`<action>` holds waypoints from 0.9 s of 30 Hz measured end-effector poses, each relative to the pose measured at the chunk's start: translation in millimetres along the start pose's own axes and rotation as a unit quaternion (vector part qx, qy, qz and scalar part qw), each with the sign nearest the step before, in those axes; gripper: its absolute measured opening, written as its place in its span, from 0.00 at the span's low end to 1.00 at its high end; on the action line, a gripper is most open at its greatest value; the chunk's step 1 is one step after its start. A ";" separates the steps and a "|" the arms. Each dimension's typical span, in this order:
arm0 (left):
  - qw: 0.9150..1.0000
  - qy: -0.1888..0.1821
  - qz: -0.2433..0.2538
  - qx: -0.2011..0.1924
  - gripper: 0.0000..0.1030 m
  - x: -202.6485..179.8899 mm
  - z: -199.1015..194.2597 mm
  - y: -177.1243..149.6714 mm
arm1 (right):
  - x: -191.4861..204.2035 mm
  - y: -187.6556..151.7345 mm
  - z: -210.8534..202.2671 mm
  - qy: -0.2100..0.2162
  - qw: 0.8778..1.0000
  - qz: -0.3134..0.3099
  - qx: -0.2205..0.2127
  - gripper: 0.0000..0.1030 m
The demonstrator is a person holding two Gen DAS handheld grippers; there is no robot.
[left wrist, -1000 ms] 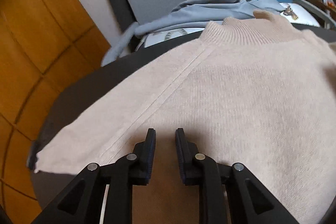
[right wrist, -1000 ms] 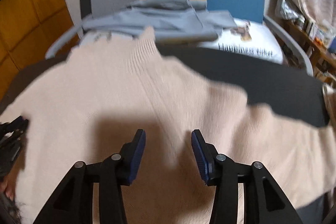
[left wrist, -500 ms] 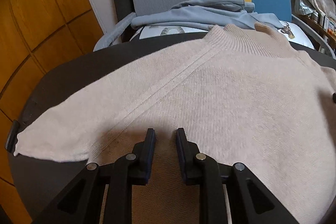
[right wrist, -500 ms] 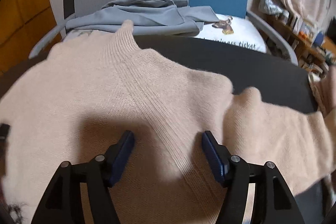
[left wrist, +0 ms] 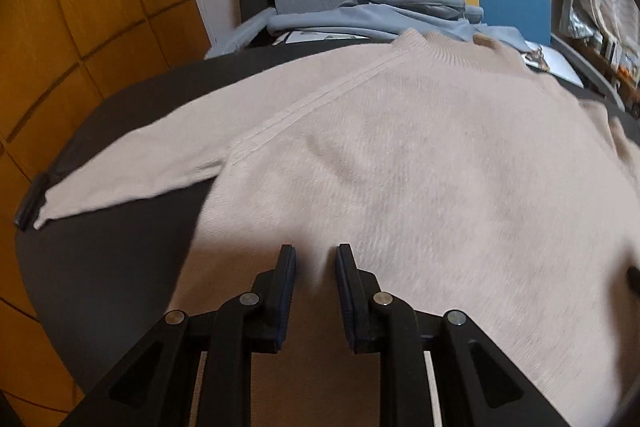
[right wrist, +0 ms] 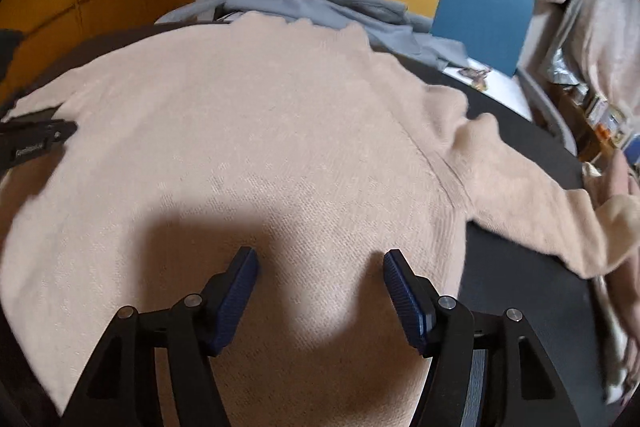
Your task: Fold clothes
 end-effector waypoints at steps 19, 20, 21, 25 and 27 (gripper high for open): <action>0.998 0.016 0.038 -0.051 0.23 -2.9 -4.8 -10.8 | -298.8 31.4 -29.9 -0.139 0.954 0.264 -0.033 0.73; 0.998 0.016 0.037 -0.051 0.23 -3.1 -5.0 -11.0 | -322.7 32.3 -27.5 -0.147 0.946 0.288 -0.030 0.73; 0.998 0.017 0.037 -0.052 0.23 -3.4 -5.0 -11.2 | -344.8 33.0 -24.9 -0.151 0.938 0.312 -0.026 0.70; 0.997 0.026 0.043 -0.052 0.23 -6.3 -4.7 -11.4 | -404.5 25.3 -5.6 -0.145 0.902 0.407 0.009 0.60; 0.997 0.028 0.045 -0.053 0.23 -6.9 -4.6 -11.3 | -417.6 15.4 4.3 -0.146 0.887 0.437 0.036 0.57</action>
Point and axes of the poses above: each gripper's, at about its wrist camera, not at the fingertips, and z roughly the way its jaws point, x to its left, y to its top, the point moved 8 cm from there along z, roughly the way its jaws point, and after that the axes turned 13 degrees about -y, right-handed, at the moved point
